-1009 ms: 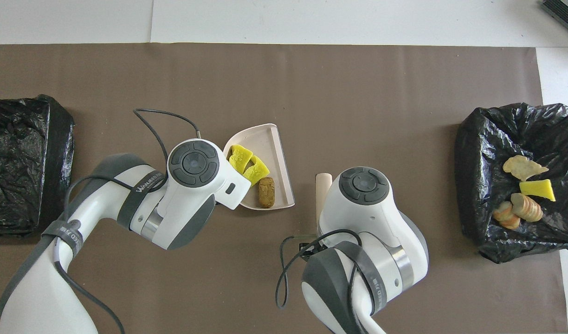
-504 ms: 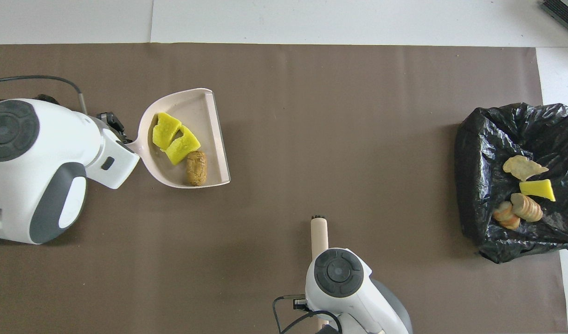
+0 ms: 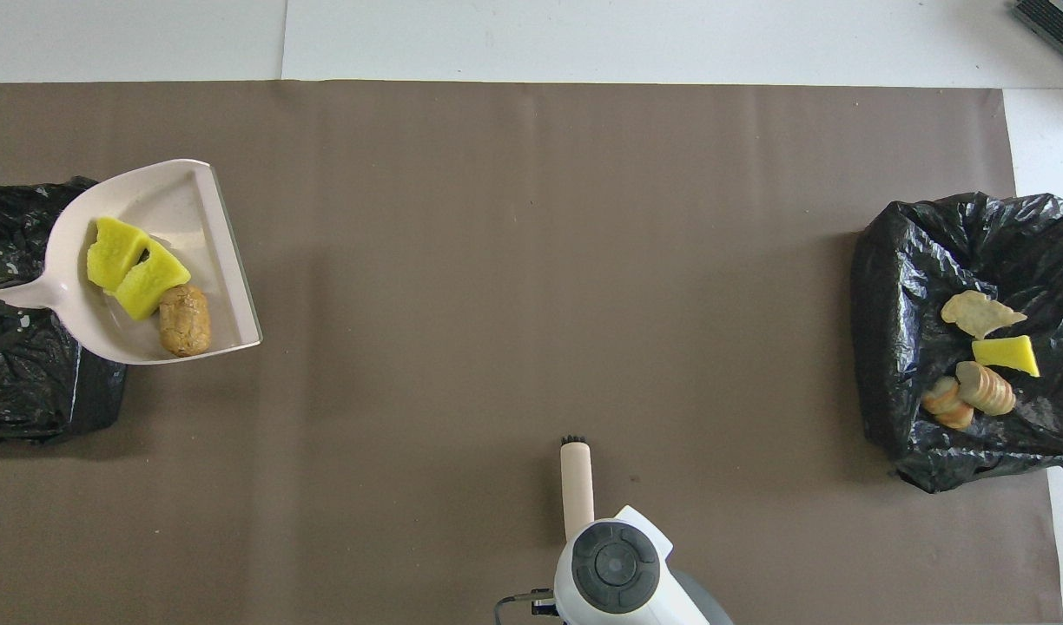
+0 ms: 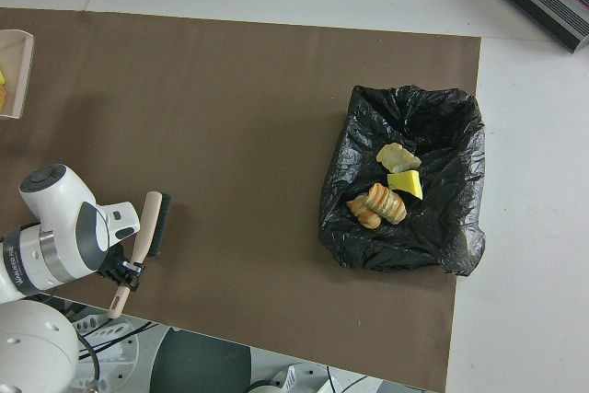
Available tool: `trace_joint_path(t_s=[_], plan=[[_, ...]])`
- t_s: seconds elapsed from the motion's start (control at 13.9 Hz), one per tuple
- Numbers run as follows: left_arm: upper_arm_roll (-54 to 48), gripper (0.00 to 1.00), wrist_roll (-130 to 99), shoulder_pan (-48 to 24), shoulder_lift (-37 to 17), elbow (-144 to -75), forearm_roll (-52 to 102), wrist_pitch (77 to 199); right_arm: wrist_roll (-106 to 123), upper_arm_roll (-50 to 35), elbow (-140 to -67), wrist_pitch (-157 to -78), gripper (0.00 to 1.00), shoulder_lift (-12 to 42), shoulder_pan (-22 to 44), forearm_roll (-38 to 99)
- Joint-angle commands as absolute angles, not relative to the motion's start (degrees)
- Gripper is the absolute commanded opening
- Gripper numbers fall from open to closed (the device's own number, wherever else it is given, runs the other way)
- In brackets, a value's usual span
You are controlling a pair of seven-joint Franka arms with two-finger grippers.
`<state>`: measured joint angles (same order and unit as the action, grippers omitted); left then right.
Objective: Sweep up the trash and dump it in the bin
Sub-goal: 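Carry the loaded dustpan with the left gripper to the nearer black bin, then tip the dustpan over the bin while the right gripper drops the brush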
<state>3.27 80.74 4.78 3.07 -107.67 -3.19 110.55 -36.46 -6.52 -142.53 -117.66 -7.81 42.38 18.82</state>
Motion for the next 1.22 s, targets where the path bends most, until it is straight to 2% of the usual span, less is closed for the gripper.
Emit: trace_joint_path(t_s=[0.0,0.07,0.22,0.29,0.43,0.72,1.15], plan=[[2.64,0.0,81.82,10.79,1.5,-104.95,-2.2,111.71,-33.5,-6.59,-142.82,-118.92,0.12,-7.38,41.92,19.6],[2.64,0.0,81.65,13.77,1.58,-104.94,-2.02,111.71,-32.7,-6.59,-142.82,-118.83,0.2,-7.12,41.58,19.69],[2.72,0.0,82.96,18.18,1.58,-104.59,-2.63,112.67,-31.21,-6.5,-142.82,-118.48,0.48,-6.94,41.14,19.69],[2.72,0.0,85.23,19.41,1.5,-104.15,-2.98,114.5,-31.46,-6.5,-142.74,-118.04,0.73,-6.77,40.35,19.69],[2.9,0.0,88.06,22.14,0.27,-103.28,-6.48,116.88,-31.64,-6.42,-140.99,-117.95,1.0,-5.46,39.9,19.69],[2.9,0.0,92.81,26.44,-2.81,-101.95,-17.55,121.27,-31.73,-6.24,-136.42,-118.73,1.0,-5.36,36.13,19.16],[2.81,0.0,92.02,22.94,-2.55,-102.57,-36.98,121.29,-31.46,-5.98,-128.42,-118.65,1.0,-5.45,24.64,13.18]])
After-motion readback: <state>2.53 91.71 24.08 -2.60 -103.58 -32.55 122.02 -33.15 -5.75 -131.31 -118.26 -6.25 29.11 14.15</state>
